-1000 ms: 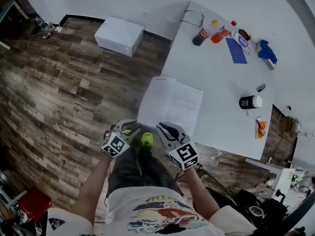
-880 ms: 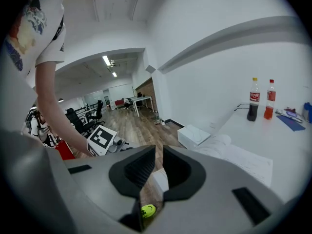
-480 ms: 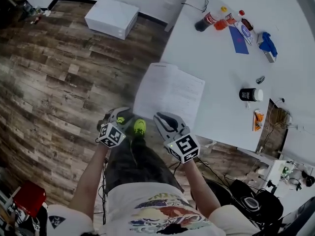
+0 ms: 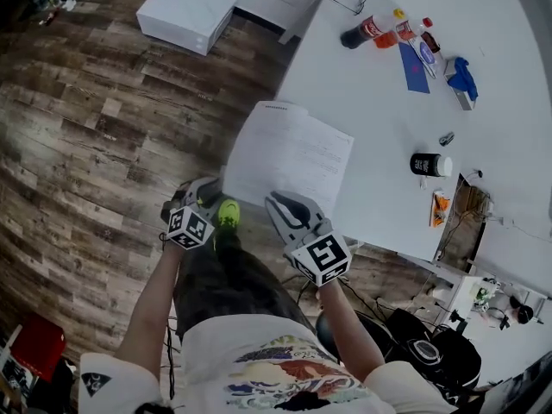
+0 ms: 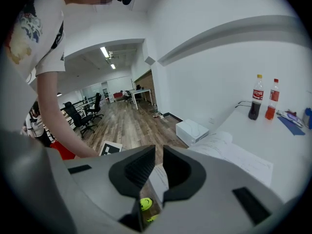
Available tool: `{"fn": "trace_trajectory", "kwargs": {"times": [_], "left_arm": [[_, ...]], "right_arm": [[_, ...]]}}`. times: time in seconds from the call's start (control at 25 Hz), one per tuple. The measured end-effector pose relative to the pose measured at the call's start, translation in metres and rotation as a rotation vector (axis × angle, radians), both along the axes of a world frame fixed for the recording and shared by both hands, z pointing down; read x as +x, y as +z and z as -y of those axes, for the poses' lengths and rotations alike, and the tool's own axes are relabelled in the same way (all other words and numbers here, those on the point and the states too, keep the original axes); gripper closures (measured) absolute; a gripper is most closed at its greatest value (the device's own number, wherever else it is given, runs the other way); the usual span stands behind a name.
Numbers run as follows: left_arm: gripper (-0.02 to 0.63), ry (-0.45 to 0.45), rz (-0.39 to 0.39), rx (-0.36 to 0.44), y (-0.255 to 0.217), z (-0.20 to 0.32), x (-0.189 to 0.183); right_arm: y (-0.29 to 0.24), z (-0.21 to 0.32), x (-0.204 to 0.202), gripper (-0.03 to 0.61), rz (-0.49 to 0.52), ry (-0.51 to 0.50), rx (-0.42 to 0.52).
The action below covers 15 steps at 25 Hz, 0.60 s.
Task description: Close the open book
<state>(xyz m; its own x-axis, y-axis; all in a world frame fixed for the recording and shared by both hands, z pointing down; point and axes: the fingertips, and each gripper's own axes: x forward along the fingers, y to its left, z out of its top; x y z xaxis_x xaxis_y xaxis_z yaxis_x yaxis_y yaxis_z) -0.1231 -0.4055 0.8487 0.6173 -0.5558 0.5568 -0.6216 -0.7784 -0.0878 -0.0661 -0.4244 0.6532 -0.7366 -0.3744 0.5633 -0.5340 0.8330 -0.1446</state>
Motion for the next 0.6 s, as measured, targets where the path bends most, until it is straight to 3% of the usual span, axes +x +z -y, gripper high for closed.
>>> {"fn": "trace_trajectory", "kwargs": {"times": [0.16, 0.6], "left_arm": [[0.491, -0.004, -0.018, -0.002, 0.004, 0.003, 0.004], [0.492, -0.127, -0.084, 0.076, -0.037, 0.015, -0.012]], "right_arm": [[0.005, 0.001, 0.003, 0.545, -0.021, 0.011, -0.007], [0.0, 0.004, 0.007, 0.545, -0.008, 0.039, -0.005]]}}
